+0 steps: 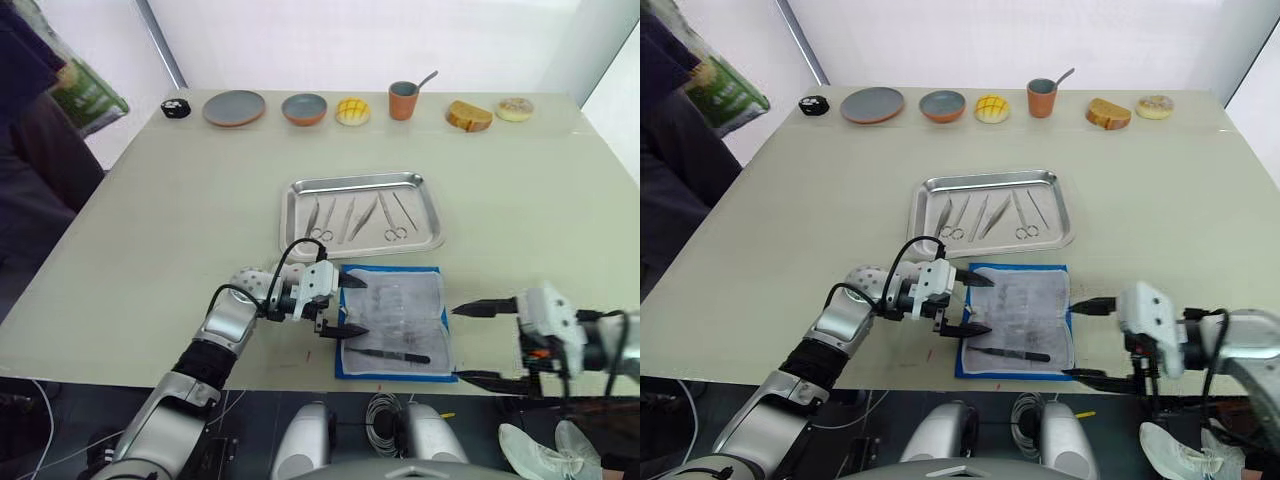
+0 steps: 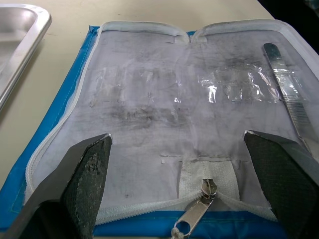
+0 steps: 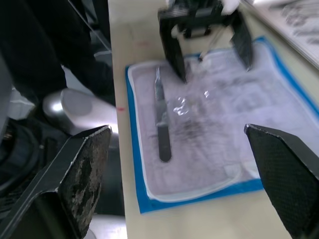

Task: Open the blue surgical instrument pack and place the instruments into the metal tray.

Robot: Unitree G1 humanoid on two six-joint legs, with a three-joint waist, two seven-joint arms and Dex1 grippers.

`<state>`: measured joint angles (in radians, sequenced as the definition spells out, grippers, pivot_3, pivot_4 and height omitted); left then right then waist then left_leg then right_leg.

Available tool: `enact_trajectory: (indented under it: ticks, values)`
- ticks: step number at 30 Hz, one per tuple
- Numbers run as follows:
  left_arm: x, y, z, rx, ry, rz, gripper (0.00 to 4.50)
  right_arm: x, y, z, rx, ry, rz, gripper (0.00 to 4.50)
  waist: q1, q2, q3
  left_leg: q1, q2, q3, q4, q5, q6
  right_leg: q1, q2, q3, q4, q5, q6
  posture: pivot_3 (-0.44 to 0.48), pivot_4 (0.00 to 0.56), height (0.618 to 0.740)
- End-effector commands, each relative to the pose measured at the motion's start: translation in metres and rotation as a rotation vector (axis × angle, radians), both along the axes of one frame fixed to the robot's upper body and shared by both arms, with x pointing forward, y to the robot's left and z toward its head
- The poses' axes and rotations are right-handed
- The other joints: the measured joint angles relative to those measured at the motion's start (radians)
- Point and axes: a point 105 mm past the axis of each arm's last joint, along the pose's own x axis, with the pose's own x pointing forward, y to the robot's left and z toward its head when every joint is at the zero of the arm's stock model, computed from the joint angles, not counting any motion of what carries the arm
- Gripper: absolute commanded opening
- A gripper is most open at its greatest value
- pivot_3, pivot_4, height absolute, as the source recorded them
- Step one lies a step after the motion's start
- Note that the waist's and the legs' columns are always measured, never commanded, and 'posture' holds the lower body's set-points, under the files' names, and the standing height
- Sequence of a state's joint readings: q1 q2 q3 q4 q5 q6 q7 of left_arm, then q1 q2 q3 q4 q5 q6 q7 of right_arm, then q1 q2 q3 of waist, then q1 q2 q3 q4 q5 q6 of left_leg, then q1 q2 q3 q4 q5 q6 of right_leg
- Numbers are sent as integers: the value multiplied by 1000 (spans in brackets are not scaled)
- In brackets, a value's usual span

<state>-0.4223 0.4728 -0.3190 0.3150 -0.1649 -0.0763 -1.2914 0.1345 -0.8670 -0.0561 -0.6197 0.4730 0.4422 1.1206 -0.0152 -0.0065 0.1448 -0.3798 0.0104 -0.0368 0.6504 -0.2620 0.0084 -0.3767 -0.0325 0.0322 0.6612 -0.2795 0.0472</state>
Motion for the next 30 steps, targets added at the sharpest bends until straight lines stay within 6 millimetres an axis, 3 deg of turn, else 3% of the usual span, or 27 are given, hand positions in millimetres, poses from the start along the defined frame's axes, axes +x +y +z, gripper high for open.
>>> enact_trajectory:
  ticks: [1, 3, 6, 7, 27, 30]
  values:
    - [-9, 20, -34, 103, 120, 61, 4500, 10, 12, -7, -8, -68, -6, 4487, -1, 0, 0, 0, 0, 0, 0, 0, 0, 0, 0, 0, 0, 0, 0, 0, 150, 740]
    - [-9, 20, -34, 104, 119, 63, 4500, 13, 14, -14, -18, -71, -4, 4487, 1, 0, 0, 0, 0, 0, 0, 0, 0, 0, 0, 0, 0, 0, 0, 0, 150, 740]
    - [-9, 21, -33, 105, 116, 65, 4500, 14, 21, -22, -2, -50, 12, 3736, 0, -1, 0, 0, 0, 0, 0, 0, 0, 0, 0, 0, 0, 1, -2, 0, 150, 740]
    - [-8, 21, -32, 106, 116, 66, 4500, 12, 23, -24, -2, -40, 24, 3295, 0, -1, 0, 0, 0, 0, 0, 0, 0, 0, 0, 0, 0, 1, -2, 0, 150, 740]
    - [-7, 22, -32, 115, 111, 61, 4500, 19, 27, -50, -66, -48, -13, 3295, -1, -1, 0, 0, 0, -1, 0, 0, 0, 0, 0, 0, 0, 1, -3, 0, 150, 740]
    - [-8, 22, -33, 115, 111, 62, 4500, 17, 28, -54, -98, -58, 13, 2373, -1, -1, 0, 0, 0, 0, 0, 0, 0, 0, 0, 0, 0, 1, -3, 0, 150, 740]
